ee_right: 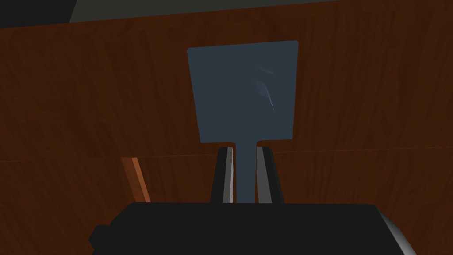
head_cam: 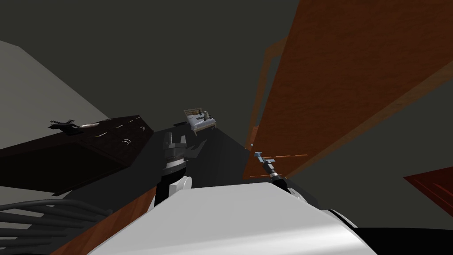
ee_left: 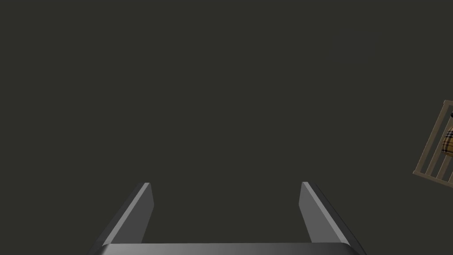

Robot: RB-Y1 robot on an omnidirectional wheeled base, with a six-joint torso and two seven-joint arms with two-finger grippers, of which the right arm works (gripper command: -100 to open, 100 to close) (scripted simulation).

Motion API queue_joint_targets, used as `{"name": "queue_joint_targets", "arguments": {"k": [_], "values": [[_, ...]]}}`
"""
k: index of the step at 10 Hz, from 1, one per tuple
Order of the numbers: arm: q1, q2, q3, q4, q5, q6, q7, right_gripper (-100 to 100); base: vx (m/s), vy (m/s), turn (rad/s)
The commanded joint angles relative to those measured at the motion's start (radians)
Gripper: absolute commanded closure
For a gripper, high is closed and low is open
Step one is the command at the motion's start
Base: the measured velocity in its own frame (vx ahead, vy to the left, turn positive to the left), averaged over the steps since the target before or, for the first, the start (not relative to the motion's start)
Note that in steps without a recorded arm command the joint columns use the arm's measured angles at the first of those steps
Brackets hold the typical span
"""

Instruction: Pull the door open

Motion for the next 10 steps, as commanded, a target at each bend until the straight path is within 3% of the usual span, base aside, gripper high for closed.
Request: {"name": "queue_joint_targets", "arguments": {"k": [1,7,8,10], "values": [[0.001,0.001,0.002,0.002,0.001,-0.005,-0.001,100,-0.001,-0.004,-0.011],[0.001,0.001,0.002,0.002,0.001,-0.005,-0.001,100,0.0,-0.001,-0.002],[0.021,-0.014,0.01,0.006,0.01,-0.038,-0.017,100,0.0,0.0,0.0],[0.021,-0.014,0.01,0.006,0.01,-0.038,-0.017,100,0.003,0.008,0.023]]}}
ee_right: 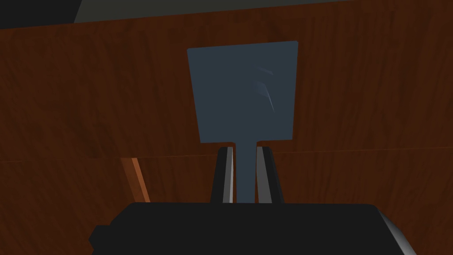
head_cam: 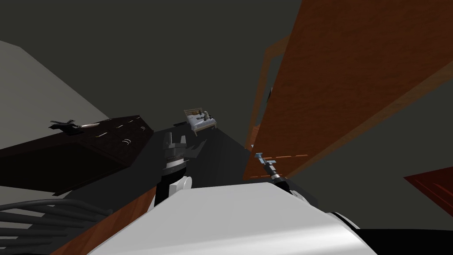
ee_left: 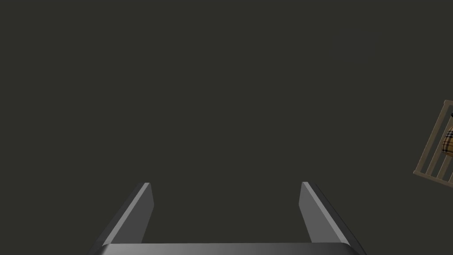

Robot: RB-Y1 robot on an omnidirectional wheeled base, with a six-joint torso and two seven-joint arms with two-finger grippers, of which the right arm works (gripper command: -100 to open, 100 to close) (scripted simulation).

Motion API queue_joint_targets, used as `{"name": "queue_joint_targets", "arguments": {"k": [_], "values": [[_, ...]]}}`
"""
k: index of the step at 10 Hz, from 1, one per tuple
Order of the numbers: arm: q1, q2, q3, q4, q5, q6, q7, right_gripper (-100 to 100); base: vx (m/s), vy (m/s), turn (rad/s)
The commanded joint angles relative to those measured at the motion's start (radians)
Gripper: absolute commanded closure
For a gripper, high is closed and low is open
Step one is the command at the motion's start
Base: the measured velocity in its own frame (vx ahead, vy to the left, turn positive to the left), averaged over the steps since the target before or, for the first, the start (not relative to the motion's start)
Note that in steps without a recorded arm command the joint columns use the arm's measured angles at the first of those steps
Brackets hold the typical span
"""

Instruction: Pull the door open

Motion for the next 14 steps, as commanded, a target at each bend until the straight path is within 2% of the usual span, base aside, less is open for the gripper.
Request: {"name": "queue_joint_targets", "arguments": {"k": [1,7,8,14], "values": [[-0.001,0.001,0.002,0.004,0.001,-0.005,-0.001,100,-0.003,-0.009,-0.025],[-0.001,0.001,0.002,0.004,0.001,-0.005,-0.001,100,0.0,0.0,0.0],[0.017,-0.009,0.004,0.009,0.005,-0.033,-0.01,100,0.003,0.009,0.025],[0.024,-0.013,0.005,0.011,0.006,-0.044,-0.014,100,-0.001,-0.002,-0.004]]}}
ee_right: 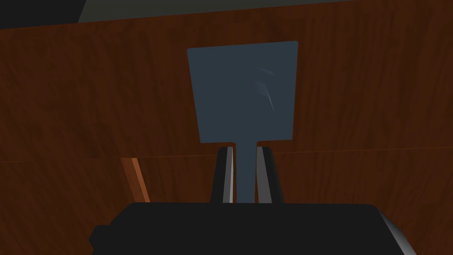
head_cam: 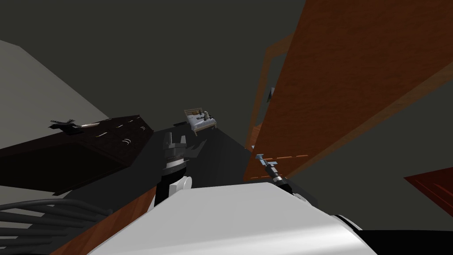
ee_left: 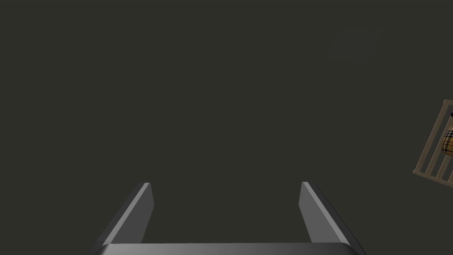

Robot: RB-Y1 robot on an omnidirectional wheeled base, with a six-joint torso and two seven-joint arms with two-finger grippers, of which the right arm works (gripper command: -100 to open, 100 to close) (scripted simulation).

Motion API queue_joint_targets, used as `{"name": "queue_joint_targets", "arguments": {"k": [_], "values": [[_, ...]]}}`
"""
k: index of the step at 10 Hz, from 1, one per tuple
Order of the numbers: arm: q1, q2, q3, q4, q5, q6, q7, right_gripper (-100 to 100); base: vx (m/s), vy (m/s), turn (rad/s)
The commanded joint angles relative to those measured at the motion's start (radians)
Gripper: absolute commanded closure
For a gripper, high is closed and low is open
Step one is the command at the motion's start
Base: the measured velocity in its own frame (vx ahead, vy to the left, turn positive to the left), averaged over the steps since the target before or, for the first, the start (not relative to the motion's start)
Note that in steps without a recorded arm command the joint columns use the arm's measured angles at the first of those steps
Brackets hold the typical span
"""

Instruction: Pull the door open

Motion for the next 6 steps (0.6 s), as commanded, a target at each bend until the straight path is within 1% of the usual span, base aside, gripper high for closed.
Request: {"name": "queue_joint_targets", "arguments": {"k": [1,3,6], "values": [[0.005,0.0,0.0,-0.007,0.0,0.002,-0.001,100,0.004,0.012,0.035],[0.005,0.0,0.0,-0.007,0.0,0.002,-0.001,100,-0.002,-0.007,-0.019],[0.005,0.0,0.0,-0.007,0.0,0.002,-0.001,100,0.001,0.002,0.007]]}}
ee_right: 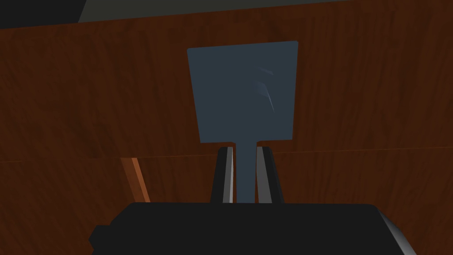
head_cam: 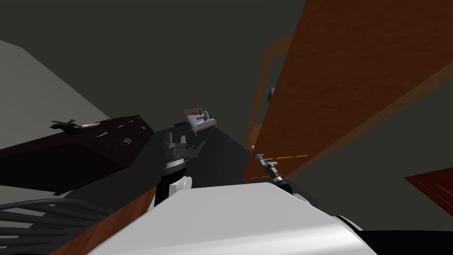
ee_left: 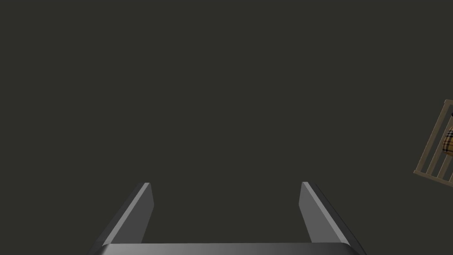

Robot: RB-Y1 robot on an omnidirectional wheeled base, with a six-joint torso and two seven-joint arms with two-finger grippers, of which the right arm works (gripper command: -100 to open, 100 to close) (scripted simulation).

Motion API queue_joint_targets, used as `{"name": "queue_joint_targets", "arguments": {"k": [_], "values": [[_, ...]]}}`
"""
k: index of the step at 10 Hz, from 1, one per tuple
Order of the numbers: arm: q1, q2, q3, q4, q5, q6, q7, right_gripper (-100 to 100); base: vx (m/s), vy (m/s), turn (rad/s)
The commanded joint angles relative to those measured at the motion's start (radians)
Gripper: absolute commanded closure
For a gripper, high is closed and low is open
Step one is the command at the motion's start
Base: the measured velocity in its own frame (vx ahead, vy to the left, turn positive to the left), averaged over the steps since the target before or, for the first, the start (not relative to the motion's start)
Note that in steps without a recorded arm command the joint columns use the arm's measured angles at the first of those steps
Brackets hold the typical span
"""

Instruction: Pull the door open

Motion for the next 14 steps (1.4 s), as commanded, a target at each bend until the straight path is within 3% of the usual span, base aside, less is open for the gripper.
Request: {"name": "queue_joint_targets", "arguments": {"k": [1,2,11,12,14], "values": [[0.0,0.0,0.0,0.0,0.0,-0.002,0.0,100,-0.004,-0.012,-0.034],[0.014,-0.008,0.008,0.003,0.009,-0.028,-0.01,100,-0.005,-0.013,-0.037],[0.014,-0.008,0.008,0.003,0.009,-0.028,-0.01,100,0.0,0.0,0.0],[0.026,-0.015,0.014,0.004,0.016,-0.048,-0.017,100,-0.002,-0.005,-0.013],[0.026,-0.015,0.014,0.004,0.016,-0.048,-0.017,100,0.0,0.0,0.0]]}}
